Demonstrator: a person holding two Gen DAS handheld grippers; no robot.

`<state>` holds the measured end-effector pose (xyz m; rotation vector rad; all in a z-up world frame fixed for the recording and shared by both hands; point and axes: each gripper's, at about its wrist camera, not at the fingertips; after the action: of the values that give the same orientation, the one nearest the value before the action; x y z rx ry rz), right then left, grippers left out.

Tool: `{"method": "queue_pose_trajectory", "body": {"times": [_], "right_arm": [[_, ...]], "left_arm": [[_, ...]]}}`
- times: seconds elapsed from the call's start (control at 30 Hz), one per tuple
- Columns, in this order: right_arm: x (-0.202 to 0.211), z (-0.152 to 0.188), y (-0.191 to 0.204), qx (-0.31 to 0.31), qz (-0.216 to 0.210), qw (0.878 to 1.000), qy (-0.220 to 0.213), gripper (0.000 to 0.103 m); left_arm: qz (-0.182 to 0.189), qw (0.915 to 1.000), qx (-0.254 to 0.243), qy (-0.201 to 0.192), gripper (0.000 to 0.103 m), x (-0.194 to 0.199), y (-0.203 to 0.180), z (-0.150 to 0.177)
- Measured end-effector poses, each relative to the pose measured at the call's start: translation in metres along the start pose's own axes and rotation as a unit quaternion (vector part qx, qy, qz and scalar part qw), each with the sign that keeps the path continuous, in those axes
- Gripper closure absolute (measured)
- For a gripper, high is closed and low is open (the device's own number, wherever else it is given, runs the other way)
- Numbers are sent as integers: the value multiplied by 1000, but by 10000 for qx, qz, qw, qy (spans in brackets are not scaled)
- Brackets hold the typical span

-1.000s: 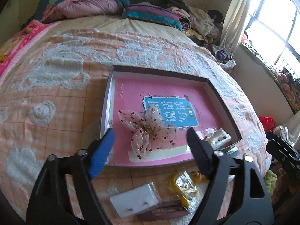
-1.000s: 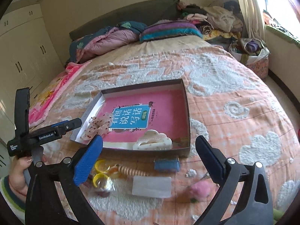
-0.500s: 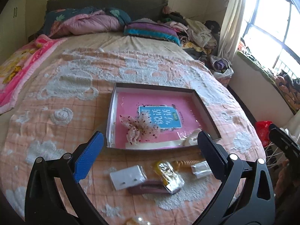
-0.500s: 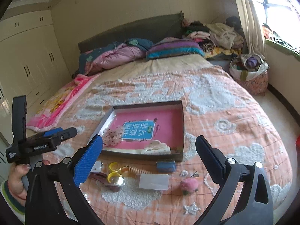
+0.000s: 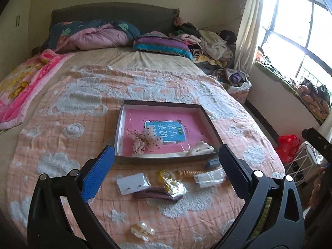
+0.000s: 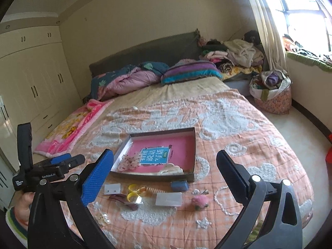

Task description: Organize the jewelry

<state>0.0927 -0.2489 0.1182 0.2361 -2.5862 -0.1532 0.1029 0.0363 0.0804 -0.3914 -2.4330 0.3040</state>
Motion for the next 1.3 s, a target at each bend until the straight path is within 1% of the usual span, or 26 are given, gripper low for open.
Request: {"method": "queue_pose_trajectory", "body": {"times": [0.2, 0.27, 0.4, 0.57, 0.67, 0.8, 0.97, 1.3], "right_arm": [[27, -1, -1, 2, -102, 9997, -203, 4], [34, 1, 0, 13, -195, 9995, -230, 4], [41, 5, 1, 96, -274, 9994, -187, 4], [44, 12, 1, 171, -328, 9992, -123, 4], [44, 20, -1, 187, -287, 9994, -27, 4], [38, 29, -8, 191, -189, 9996, 98, 4], [28, 42, -14, 116, -91, 9994, 307, 4], [4, 66, -7, 190, -153, 9974, 678, 4]], "left_arm": [[37, 9998, -172, -77, 9, 21, -16, 5], [59, 9997, -196, -99, 9, 26, -19, 6], [-41, 9995, -274, -121, 9, 35, -24, 12], [-136, 9996, -233, -82, 9, 42, -21, 21], [-188, 9995, -228, -56, 9, 44, -20, 29], [-239, 9994, -263, 57, 9, 44, -17, 43], [-327, 9987, -241, 305, 9, 38, -8, 61], [-377, 9952, -98, 897, 9, 20, 9, 101]]}}
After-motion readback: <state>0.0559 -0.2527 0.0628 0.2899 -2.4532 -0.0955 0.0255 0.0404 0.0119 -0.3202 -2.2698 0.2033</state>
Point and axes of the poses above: each gripper's, at about its wrist camera, not at the fingertips, and x roughly against the way its jaws point, y to its left, z to its underside, and after that the axes turned 11 degrees about z, right-handed
